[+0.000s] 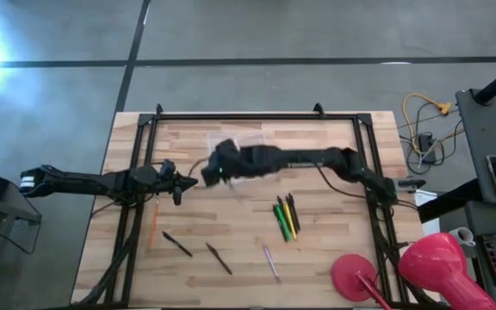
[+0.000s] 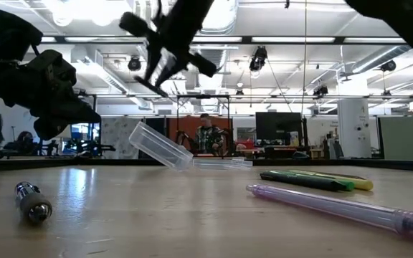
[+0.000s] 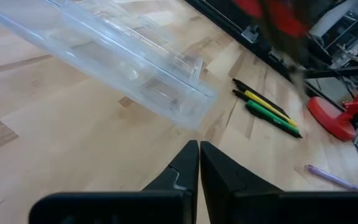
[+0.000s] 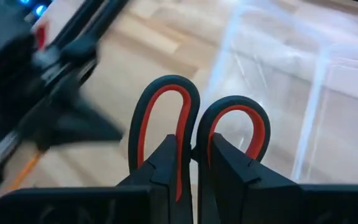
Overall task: Pick & place school supplies into a supply box
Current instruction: Put the black scissors into the transparent supply box, then put the black pen into the transparent supply box
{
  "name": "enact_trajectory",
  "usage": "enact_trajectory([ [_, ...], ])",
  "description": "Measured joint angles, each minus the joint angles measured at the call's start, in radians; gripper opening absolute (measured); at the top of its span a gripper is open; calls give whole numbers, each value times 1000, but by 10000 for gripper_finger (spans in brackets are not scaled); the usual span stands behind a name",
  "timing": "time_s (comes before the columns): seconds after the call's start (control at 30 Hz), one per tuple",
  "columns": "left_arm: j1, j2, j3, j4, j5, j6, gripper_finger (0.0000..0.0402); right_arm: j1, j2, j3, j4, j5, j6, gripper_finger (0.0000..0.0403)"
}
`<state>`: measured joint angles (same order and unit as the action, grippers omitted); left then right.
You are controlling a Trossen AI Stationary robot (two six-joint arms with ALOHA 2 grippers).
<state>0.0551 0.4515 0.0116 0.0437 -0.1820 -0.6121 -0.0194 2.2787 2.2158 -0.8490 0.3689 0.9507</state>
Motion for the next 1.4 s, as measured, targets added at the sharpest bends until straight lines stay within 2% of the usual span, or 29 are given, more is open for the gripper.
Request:
enact_trajectory([
  [0.23,0,0,0,-1,0,0,0,-171,28,1,58,-34,19,59],
  [0.47,0,0,0,0,0,0,0,-227,77,2,167,-66,37,58],
  [0.7,0,0,0,0,0,0,0,-225,158,1,180,-81,6,66],
  [0.8,0,0,0,0,0,0,0,-213,193,1,202,-136,-41,78],
  [1.17,0,0,0,0,0,0,0,-177,208,1,213,-164,-285,94],
  [1.3,0,0,0,0,0,0,0,-181,208,-14,171,-176,-251,110],
  [1.4,0,0,0,0,0,0,0,-190,211,-21,172,-248,-250,126],
])
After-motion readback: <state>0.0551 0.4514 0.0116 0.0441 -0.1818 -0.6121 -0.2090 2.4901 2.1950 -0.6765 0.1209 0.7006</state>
